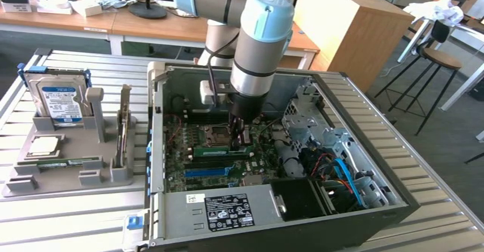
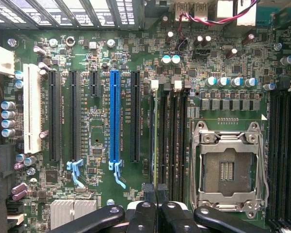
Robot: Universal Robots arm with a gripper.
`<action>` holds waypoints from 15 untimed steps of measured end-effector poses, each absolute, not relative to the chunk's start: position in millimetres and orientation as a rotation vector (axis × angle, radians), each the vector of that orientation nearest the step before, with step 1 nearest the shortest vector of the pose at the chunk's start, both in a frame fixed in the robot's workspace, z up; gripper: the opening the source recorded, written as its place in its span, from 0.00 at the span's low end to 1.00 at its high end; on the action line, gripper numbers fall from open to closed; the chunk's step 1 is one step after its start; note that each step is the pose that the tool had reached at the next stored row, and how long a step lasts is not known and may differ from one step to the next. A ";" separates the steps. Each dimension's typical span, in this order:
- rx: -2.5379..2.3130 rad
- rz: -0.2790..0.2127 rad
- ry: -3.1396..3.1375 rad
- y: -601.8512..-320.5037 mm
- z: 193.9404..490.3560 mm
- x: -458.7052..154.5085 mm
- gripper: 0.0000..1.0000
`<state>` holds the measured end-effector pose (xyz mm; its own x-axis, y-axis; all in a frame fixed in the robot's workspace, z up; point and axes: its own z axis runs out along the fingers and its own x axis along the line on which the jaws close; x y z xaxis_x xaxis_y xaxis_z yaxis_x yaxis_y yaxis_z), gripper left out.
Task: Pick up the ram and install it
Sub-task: 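Insert the ram into the slot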
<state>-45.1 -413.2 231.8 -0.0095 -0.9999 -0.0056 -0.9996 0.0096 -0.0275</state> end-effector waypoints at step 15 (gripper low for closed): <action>-2.194 -0.024 2.215 -413.2 230.6 -45.1 0.11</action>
